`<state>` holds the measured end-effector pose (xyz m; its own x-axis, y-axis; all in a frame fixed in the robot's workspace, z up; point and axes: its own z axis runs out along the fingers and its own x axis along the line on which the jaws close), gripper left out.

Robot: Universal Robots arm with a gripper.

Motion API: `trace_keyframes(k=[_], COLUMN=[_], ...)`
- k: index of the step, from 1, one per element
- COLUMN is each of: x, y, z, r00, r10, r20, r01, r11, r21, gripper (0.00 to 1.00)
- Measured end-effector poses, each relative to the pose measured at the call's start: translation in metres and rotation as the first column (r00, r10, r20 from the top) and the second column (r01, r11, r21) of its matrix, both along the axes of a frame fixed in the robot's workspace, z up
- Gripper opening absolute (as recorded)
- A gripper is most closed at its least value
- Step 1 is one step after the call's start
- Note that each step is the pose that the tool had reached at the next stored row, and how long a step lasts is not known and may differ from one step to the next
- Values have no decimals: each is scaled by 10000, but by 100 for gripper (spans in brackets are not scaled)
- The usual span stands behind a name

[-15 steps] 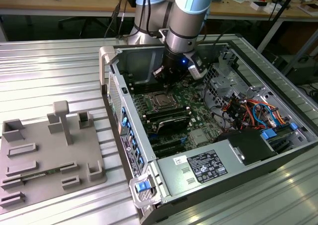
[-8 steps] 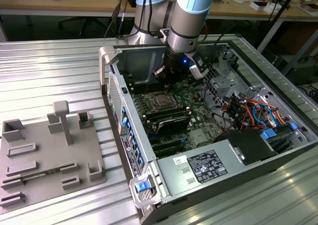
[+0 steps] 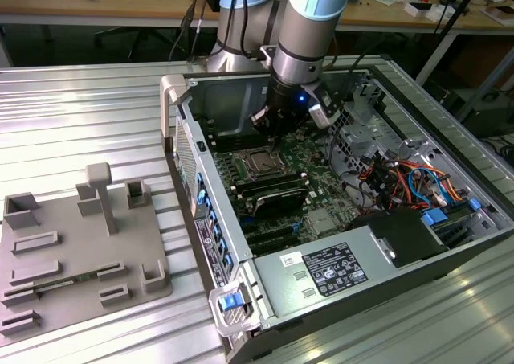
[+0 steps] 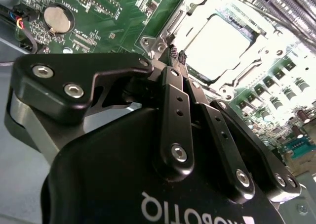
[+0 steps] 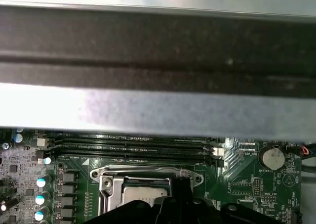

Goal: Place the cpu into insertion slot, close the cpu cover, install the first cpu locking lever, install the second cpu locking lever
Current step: 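Install the second cpu locking lever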

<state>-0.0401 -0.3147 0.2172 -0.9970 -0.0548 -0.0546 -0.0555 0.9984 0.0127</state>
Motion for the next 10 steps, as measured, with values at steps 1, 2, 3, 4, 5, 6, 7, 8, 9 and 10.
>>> trace_keyframes(k=[1,2,3,4,5,6,7,8,9,10], x=[5,11,19,37,52,74,98,118,134,151], y=[-6,-10,-14,-19,-22,-24,-26,-28,-32,-39], z=[-1,-1,0,1,0,0,0,0,1,7], r00=[10000,10000,10000,10000,10000,10000,10000,10000,10000,10000], r10=[0,0,0,0,0,0,0,0,0,0], r20=[1,2,0,-1,-1,-1,-2,-3,-4,-12], r01=[0,0,0,0,0,0,0,0,0,0], r11=[10000,10000,10000,10000,9999,9999,9998,9998,9997,9997], r21=[-19,-37,-61,-99,-128,-158,-189,-221,-244,-258], gripper=[11,11,11,11,11,11,11,11,11,11])
